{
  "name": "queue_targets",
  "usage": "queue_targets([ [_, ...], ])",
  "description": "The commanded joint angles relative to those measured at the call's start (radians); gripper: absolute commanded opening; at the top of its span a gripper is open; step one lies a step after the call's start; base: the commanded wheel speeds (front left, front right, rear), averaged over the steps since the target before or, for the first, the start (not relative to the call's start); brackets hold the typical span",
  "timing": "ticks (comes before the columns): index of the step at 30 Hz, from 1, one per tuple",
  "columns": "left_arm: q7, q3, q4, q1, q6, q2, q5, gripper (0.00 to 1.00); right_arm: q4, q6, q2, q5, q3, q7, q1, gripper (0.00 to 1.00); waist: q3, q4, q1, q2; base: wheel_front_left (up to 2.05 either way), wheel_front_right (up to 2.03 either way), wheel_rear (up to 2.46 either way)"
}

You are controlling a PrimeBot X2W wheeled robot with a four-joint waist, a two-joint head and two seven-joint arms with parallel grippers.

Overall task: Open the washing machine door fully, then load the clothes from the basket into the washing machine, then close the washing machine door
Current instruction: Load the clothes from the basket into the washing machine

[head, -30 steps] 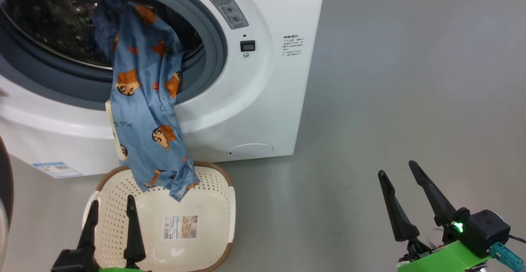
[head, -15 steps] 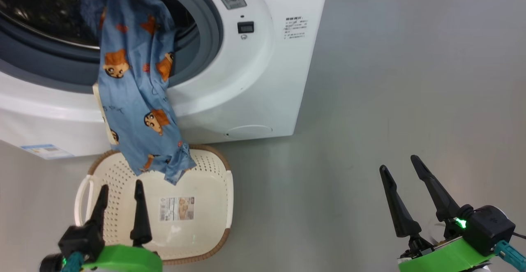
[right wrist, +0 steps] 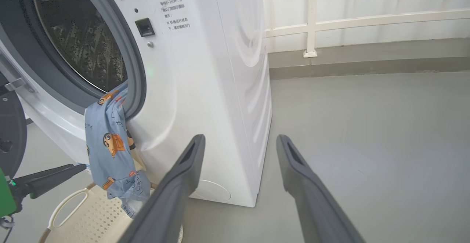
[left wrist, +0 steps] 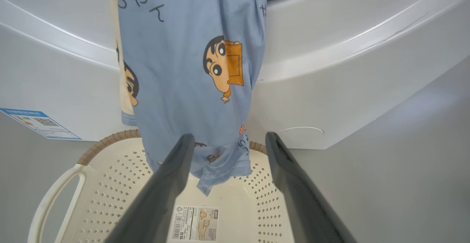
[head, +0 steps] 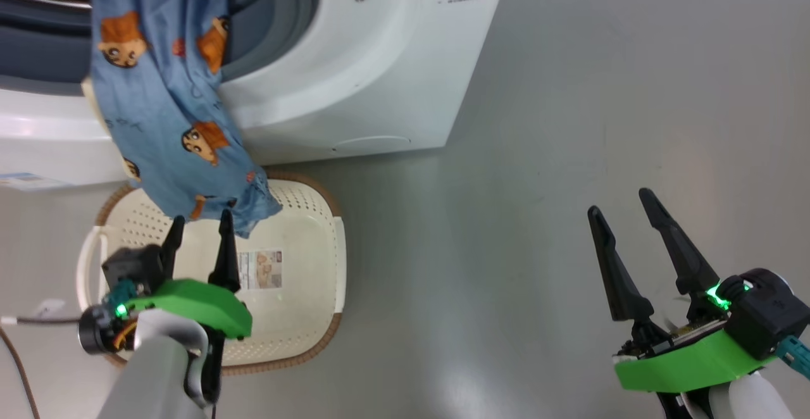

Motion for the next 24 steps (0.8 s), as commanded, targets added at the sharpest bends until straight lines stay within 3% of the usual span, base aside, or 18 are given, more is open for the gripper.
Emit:
queue_targets([
  [1,-0.013,0.028,0.032,-0.04,-0.013,0.025,-0.002,1.0,-0.029,0.003,-0.005,0.002,0.022,-0.005,-0.012,1.0,0.052,-0.027,-0.0001,0.0,0.0,0.0,0.0],
  [11,-0.021,0.057,0.296,-0.255,-0.068,0.041,-0.038,1.0,-0.03,0.003,0.012,0.012,0.033,-0.005,-0.052,1.0,0.113,-0.077,-0.0001,0.0,0.0,0.0,0.0],
  [21,-0.024,0.088,0.456,-0.409,-0.058,0.068,-0.061,1.0,-0.025,0.003,0.033,0.021,0.057,-0.005,-0.093,1.0,0.16,-0.11,-0.0001,0.0,0.0,0.0,0.0],
  [22,-0.025,0.093,0.466,-0.416,-0.058,0.069,-0.066,0.79,-0.023,0.003,0.034,0.022,0.058,-0.005,-0.096,1.0,0.162,-0.112,-0.0001,0.0,0.0,0.0,0.0],
  [24,-0.025,0.093,0.485,-0.431,-0.047,0.077,-0.062,0.0,-0.022,0.003,0.038,0.025,0.061,-0.005,-0.101,1.0,0.165,-0.116,-0.0001,0.0,0.0,0.0,0.0],
])
